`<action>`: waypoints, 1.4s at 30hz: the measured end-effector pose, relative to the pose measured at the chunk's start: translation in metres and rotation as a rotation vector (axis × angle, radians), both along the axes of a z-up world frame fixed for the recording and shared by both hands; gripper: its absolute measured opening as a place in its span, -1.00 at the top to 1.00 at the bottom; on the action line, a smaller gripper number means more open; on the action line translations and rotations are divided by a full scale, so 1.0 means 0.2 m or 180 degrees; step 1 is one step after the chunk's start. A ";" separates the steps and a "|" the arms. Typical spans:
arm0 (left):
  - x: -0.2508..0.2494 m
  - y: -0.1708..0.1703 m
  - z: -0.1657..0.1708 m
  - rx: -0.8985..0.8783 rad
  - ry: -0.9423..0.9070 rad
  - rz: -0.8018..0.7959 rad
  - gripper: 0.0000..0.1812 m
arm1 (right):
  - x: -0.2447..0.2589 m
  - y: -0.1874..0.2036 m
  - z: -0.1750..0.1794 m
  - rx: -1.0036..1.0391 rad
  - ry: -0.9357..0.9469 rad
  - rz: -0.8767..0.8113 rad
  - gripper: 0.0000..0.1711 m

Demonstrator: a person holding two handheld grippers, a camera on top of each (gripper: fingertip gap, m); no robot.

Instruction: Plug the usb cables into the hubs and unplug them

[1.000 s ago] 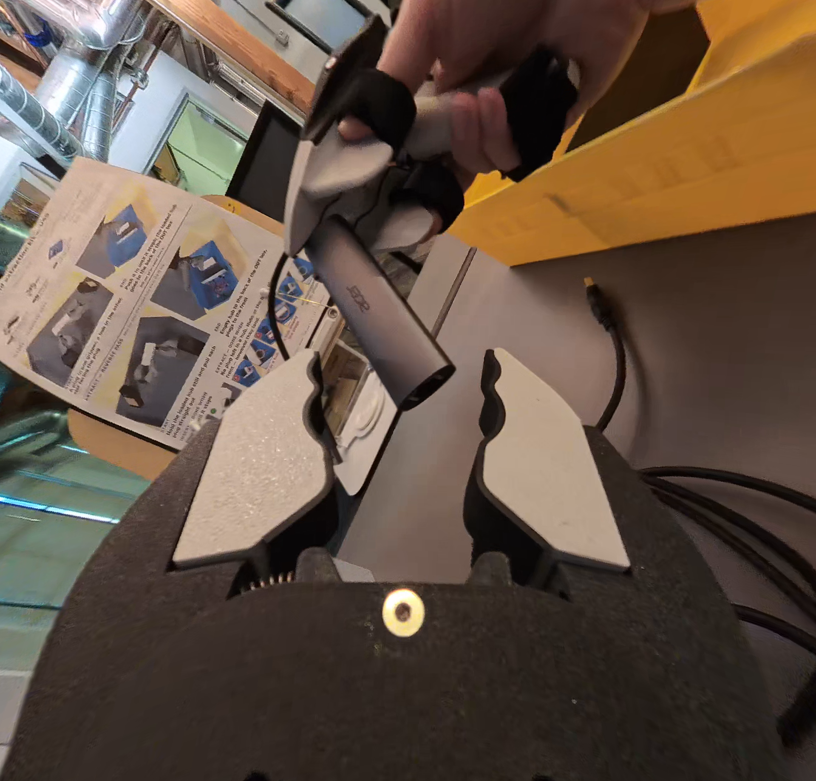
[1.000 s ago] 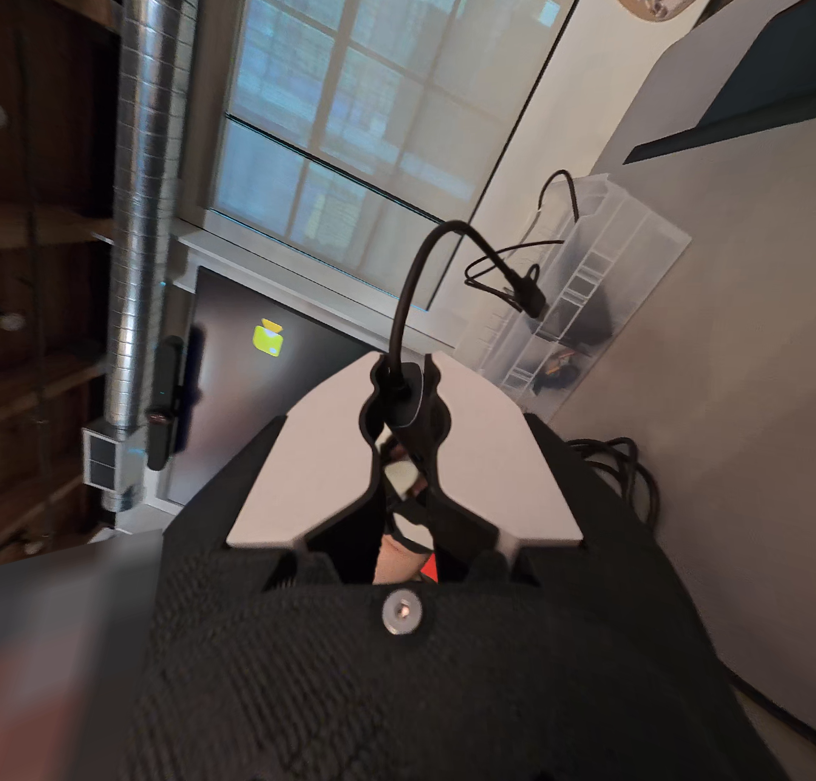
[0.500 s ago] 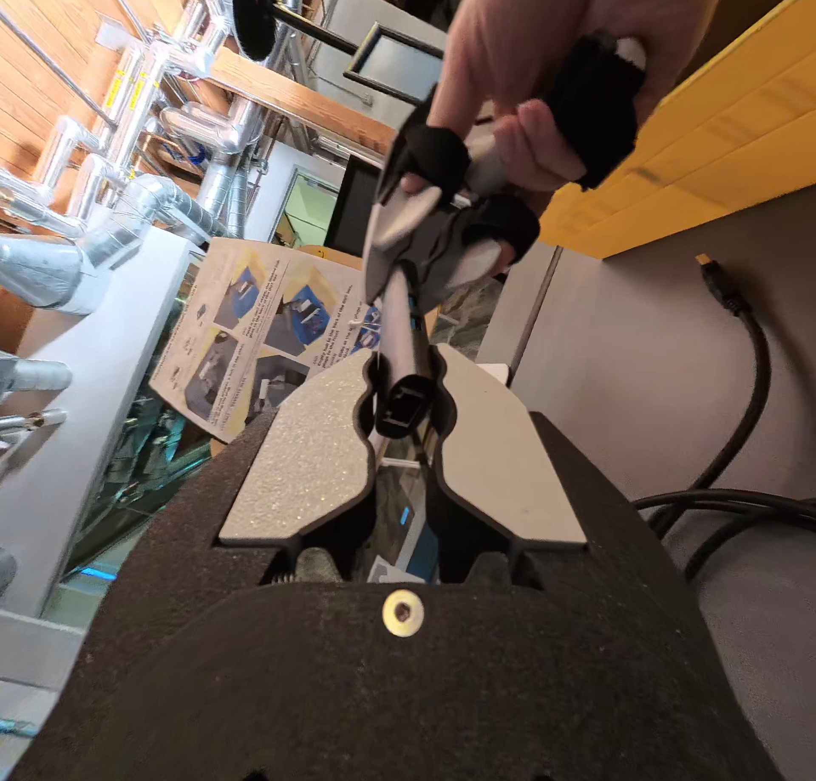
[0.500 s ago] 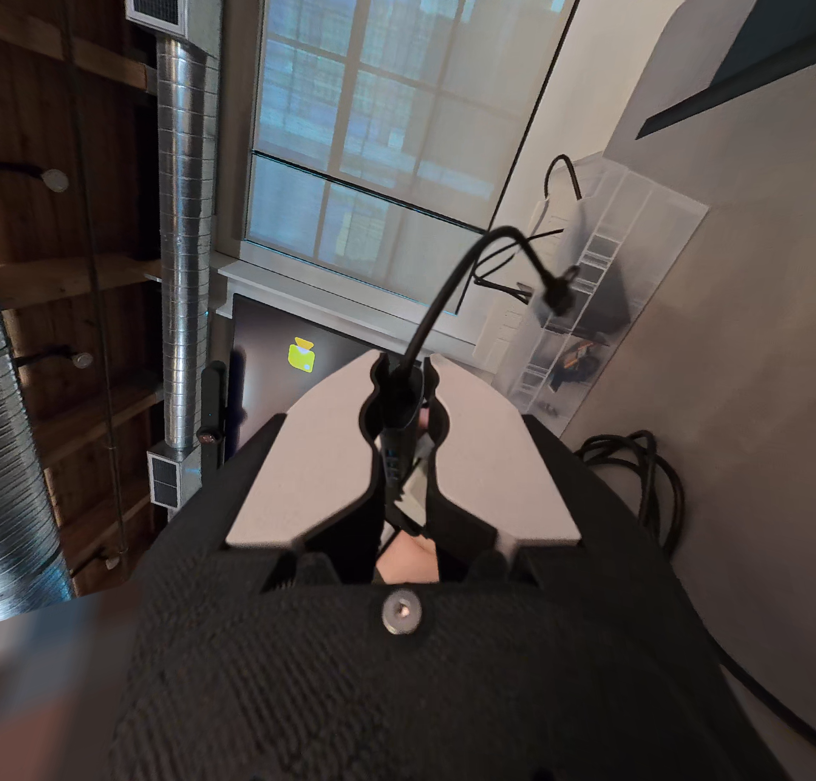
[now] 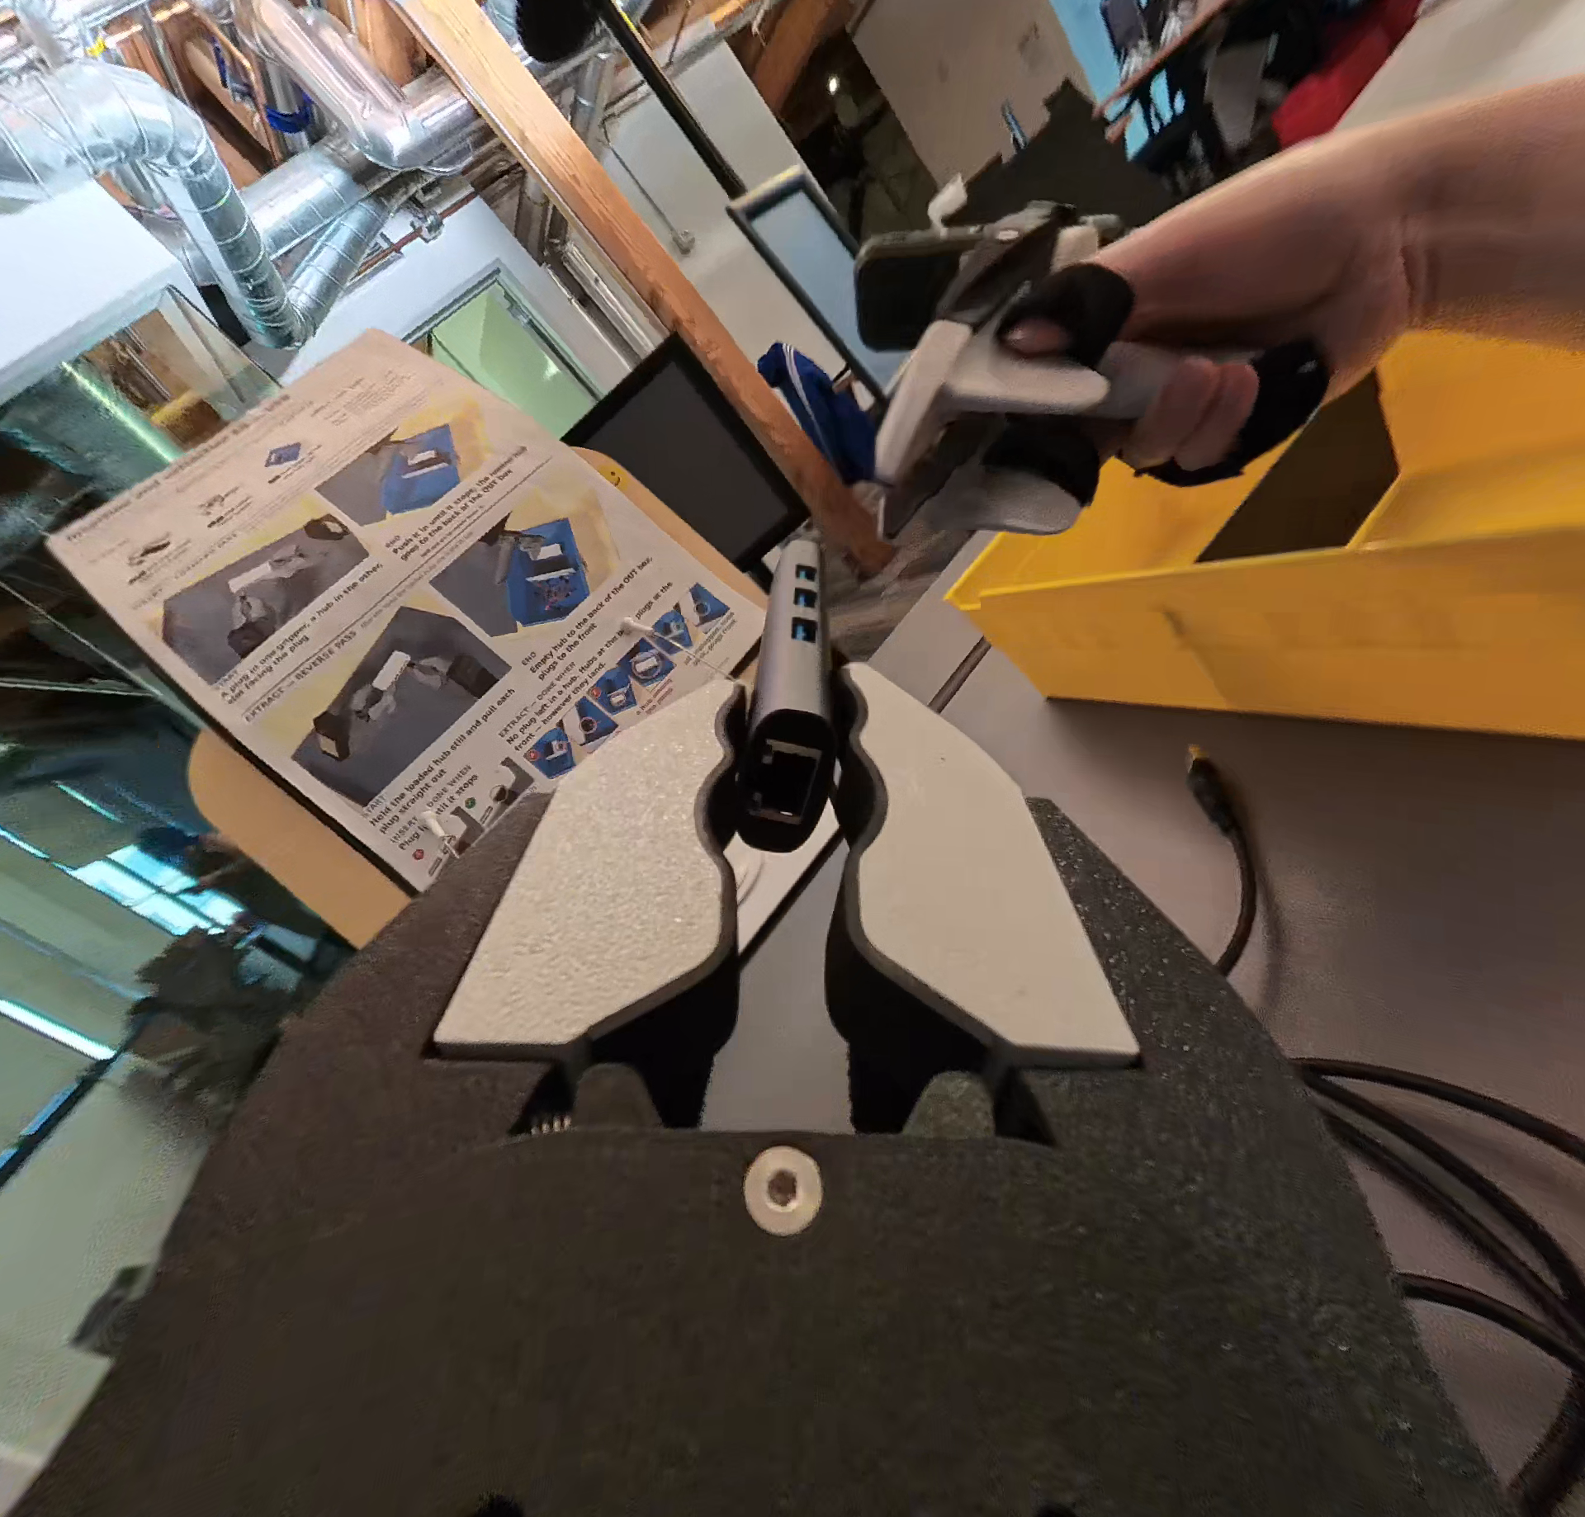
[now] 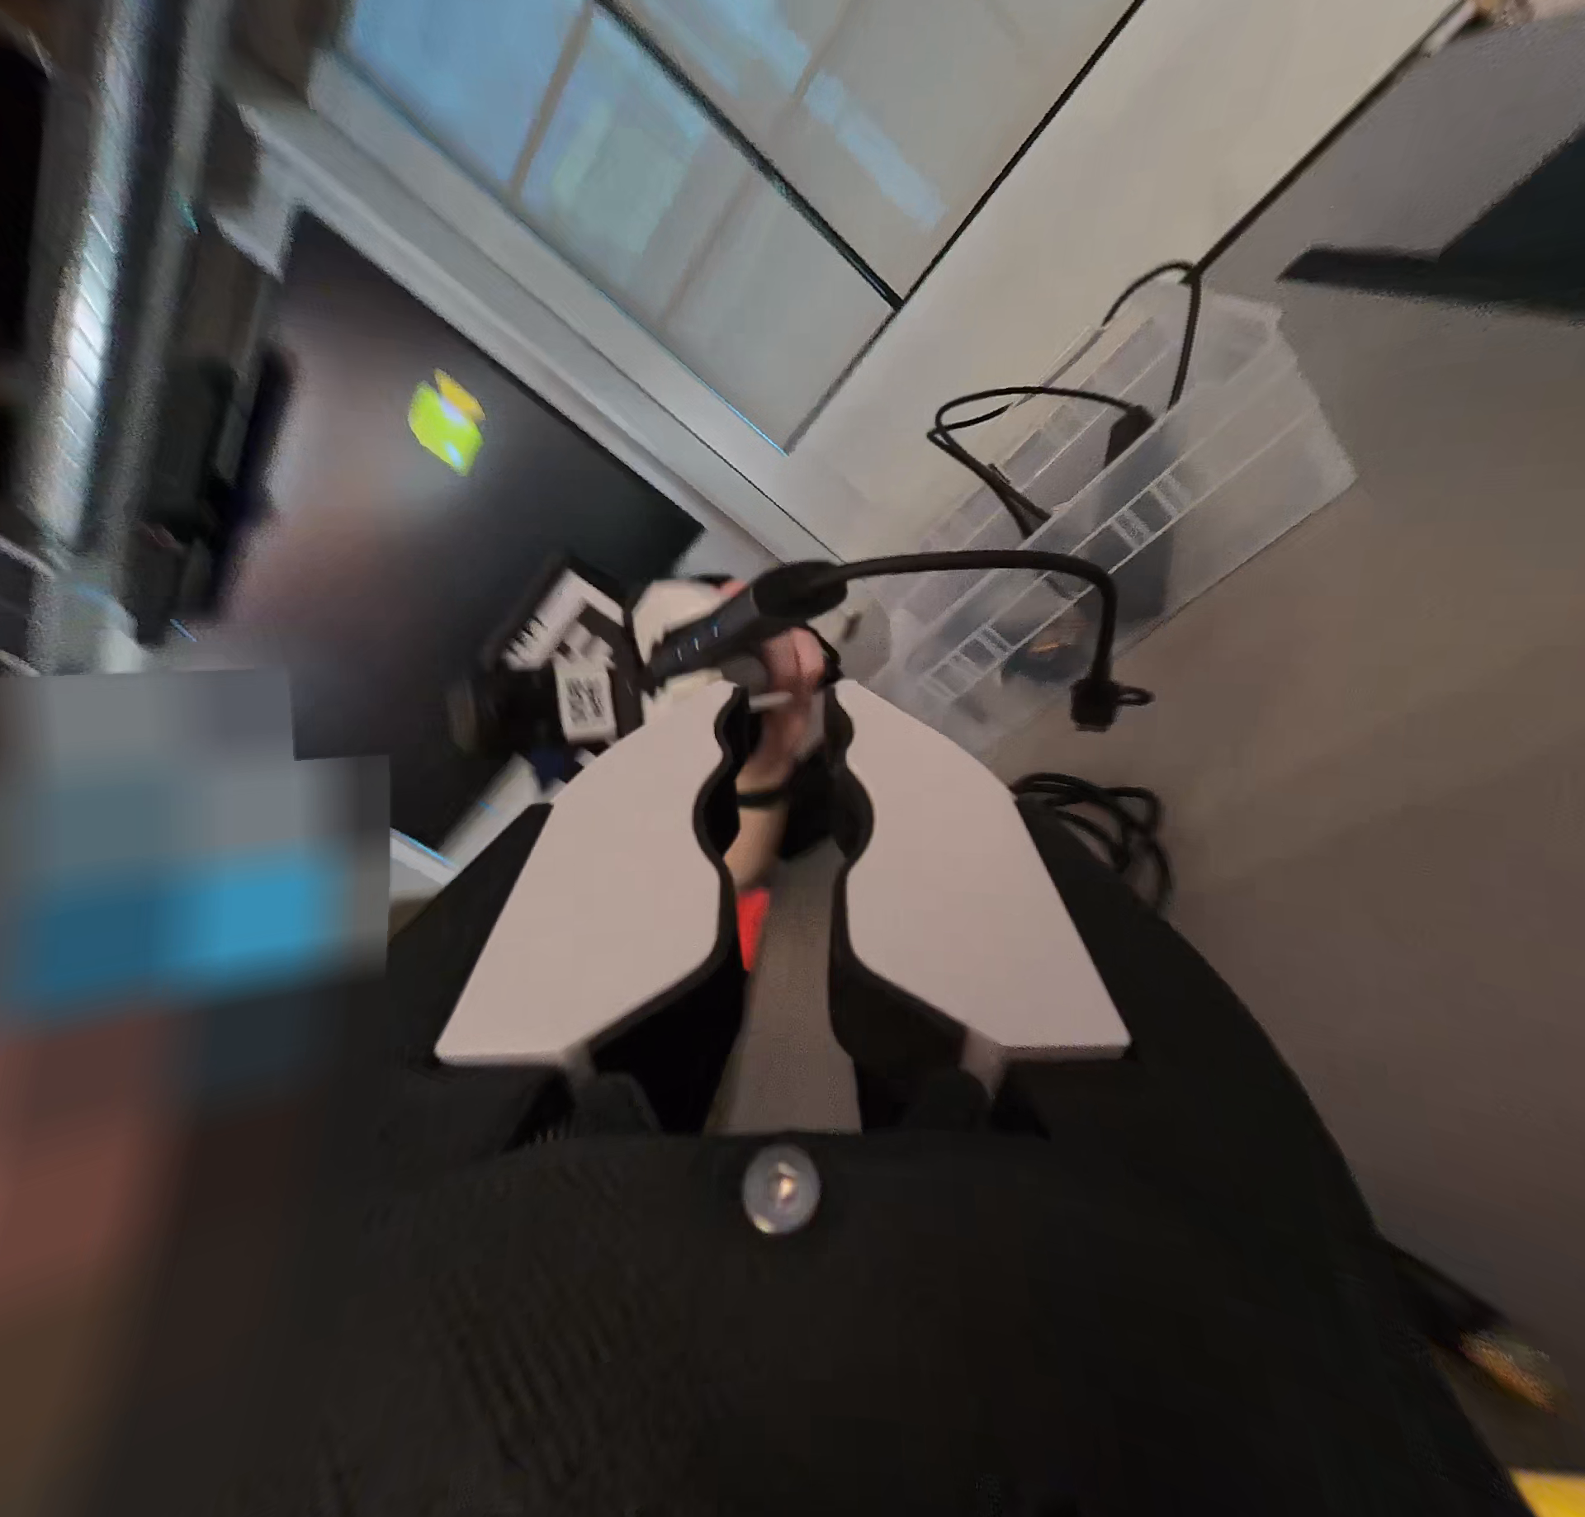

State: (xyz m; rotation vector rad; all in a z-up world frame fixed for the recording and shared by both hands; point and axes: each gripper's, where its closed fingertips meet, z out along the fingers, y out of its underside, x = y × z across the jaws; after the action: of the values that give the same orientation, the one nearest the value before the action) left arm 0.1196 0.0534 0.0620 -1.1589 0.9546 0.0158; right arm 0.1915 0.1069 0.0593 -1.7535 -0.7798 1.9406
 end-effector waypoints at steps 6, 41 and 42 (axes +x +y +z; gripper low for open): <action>-0.04 -0.09 0.08 -0.0200 -0.0398 -0.0377 0.81 | 0.00 -0.10 0.14 0.2875 -0.0096 -0.0729 0.38; 0.14 -0.29 0.08 -0.0160 0.0586 -0.1646 0.70 | -0.16 -0.49 0.08 0.5084 -0.0783 -0.0057 0.79; 0.15 -0.27 0.06 -0.0116 0.0688 -0.1585 0.72 | -0.17 -0.48 0.08 0.5111 -0.0801 -0.0073 0.79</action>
State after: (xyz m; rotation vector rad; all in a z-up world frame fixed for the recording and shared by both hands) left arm 0.1492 -0.0015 0.0748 -0.9380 1.4208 -0.2829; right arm 0.1582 0.0103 0.0758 -0.8613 -1.6639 0.4819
